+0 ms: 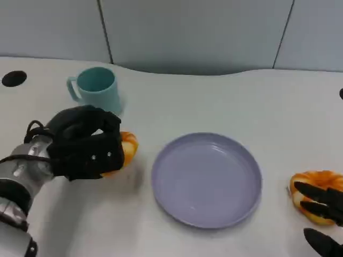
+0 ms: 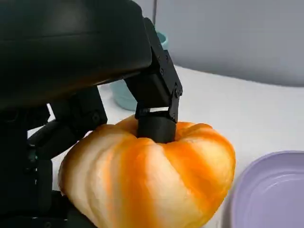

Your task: Grasp the bread from the table and place it into the plate.

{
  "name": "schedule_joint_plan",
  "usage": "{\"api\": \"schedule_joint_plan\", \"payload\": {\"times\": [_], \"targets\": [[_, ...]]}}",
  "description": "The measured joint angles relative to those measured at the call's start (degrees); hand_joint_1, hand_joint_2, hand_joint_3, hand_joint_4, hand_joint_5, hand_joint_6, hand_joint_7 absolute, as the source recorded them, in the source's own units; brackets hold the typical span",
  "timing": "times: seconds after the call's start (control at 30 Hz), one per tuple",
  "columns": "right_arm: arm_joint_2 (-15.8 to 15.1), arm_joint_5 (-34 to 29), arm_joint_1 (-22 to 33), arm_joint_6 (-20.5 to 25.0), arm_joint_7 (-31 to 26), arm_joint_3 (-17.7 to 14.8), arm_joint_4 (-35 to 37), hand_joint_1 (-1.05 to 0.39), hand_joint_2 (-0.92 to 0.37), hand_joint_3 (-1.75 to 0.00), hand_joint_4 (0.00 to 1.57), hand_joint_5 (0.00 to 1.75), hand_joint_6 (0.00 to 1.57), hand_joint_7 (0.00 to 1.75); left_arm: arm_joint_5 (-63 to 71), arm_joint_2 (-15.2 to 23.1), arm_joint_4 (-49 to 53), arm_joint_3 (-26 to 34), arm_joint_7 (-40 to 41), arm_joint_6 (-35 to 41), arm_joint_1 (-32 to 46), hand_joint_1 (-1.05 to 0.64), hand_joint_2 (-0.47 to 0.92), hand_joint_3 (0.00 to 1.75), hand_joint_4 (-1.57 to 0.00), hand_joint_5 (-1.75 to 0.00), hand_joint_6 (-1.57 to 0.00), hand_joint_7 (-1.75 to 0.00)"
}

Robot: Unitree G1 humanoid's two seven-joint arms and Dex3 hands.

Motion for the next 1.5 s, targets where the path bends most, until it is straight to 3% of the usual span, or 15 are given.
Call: {"api": "schedule_joint_plan", "payload": {"times": [0.1,0.17,0.2,0.23,0.53,0.6,0.77,0.83,1.07,1.13,1.23,1.3,1.4,1.47,1.5], "targets": [[0.1,0.5,-0.4,0.6,0.1,0.0,0.0,-0.37,-0.92,-0.36,0.97,0.03,0.78,0.00,-0.7,0.6,-1.1,1.0,-0.3,-2.5,-0.1,-0.94,-0.07,1.73,-1.57,-1.75,-1.57,-1.75],[0.1,0.5,-0.4,0.6,0.1,0.1,0.0,-0.37,-0.92,-0.36,0.95,0.02,0.77,0.00,-1.3,0.6,-2.0,1.4,-1.1,-4.4,-0.1,-0.94,0.02,1.61,-1.57,-1.75,-1.57,-1.75],[0.1,0.5,-0.5,0.6,0.1,0.1,0.2,-0.37,-0.92,-0.36,0.95,0.02,0.77,0.00,-1.9,0.5,-2.3,1.7,-1.9,-5.7,-0.2,-0.94,0.22,1.31,-1.54,-1.75,-1.49,-1.75],[0.1,0.5,-0.5,0.6,0.1,0.1,0.3,-0.37,-0.92,-0.36,0.95,0.03,0.77,0.00,-2.4,0.4,-2.6,1.9,-2.5,-7.2,-0.3,-0.93,0.26,1.22,-1.56,-1.75,-1.49,-1.75],[0.1,0.5,-1.2,0.5,0.1,0.1,1.6,-0.37,-0.92,-0.36,0.96,0.03,0.77,0.00,-4.5,-5.5,-4.1,2.0,-11.8,-12.3,-3.8,-0.81,0.31,1.13,-1.40,-1.75,-1.25,-1.75],[0.0,0.5,-1.1,0.4,0.1,0.0,1.7,-0.37,-0.92,-0.37,0.94,0.02,0.77,0.00,-4.5,-6.2,-4.2,2.0,-12.6,-12.7,-4.6,-0.69,0.39,1.04,-1.26,-1.75,-1.07,-1.75],[-0.1,0.4,-1.1,0.6,0.6,0.1,1.7,-0.38,-0.92,-0.37,0.95,0.02,0.77,0.00,-4.4,-10.0,-4.9,0.5,-15.4,-14.3,-5.9,-0.56,0.44,0.96,-1.14,-1.75,-0.93,-1.75],[-0.1,0.4,-1.0,0.6,0.5,0.1,1.7,-0.38,-0.92,-0.37,0.93,0.01,0.77,0.00,-4.2,-11.0,-5.1,-0.2,-15.5,-14.4,-6.4,-0.38,0.48,0.94,-1.01,-1.75,-0.80,-1.75],[-0.1,-0.4,-0.6,2.5,0.9,0.3,0.2,-0.38,-0.92,-0.37,0.93,0.01,0.77,0.00,-2.7,-14.7,-5.6,-3.1,-15.8,-14.4,-7.5,-0.24,0.53,0.93,-0.93,-1.75,-0.72,-1.75],[-0.1,-0.5,-0.4,2.6,1.0,0.3,0.1,-0.37,-0.92,-0.37,0.97,0.03,0.77,0.00,-1.5,-14.7,-5.6,-4.0,-15.1,-14.2,-7.7,-0.18,0.50,0.80,-0.89,-1.75,-0.67,-1.75],[-0.1,-0.6,-0.4,2.2,1.1,0.4,0.1,-0.37,-0.92,-0.37,0.97,0.03,0.77,0.00,3.4,-14.7,-5.6,-7.1,-12.1,-12.5,-8.6,-0.17,0.50,0.76,-0.88,-1.75,-0.65,-1.75],[-0.1,-0.6,-0.4,1.7,1.1,0.5,0.2,-0.36,-0.92,-0.37,1.00,0.04,0.78,0.01,5.1,-14.7,-5.6,-8.2,-10.7,-12.0,-9.0,-0.24,0.63,0.46,-0.71,-1.75,-0.51,-1.75],[-0.1,-0.7,-0.5,1.2,1.1,0.5,0.3,-0.36,-0.92,-0.37,1.00,0.05,0.79,0.01,8.1,-14.7,-5.2,-10.8,-10.3,-10.2,-10.2,-0.25,0.67,0.37,-0.67,-1.75,-0.48,-1.75],[-0.1,-0.8,-0.6,1.0,1.1,0.5,0.5,-0.36,-0.92,-0.37,0.97,0.03,0.78,0.00,9.1,-14.6,-5.1,-11.6,-10.0,-9.8,-10.8,-0.36,0.78,0.13,-0.41,-1.41,-0.41,-1.22],[-0.1,-1.0,-0.6,0.6,1.0,0.5,0.7,-0.36,-0.92,-0.37,0.96,0.02,0.78,0.00,9.4,-14.5,-5.1,-12.0,-10.0,-9.7,-11.1,-0.39,0.82,0.08,-0.36,-1.30,-0.40,-1.07]]}}
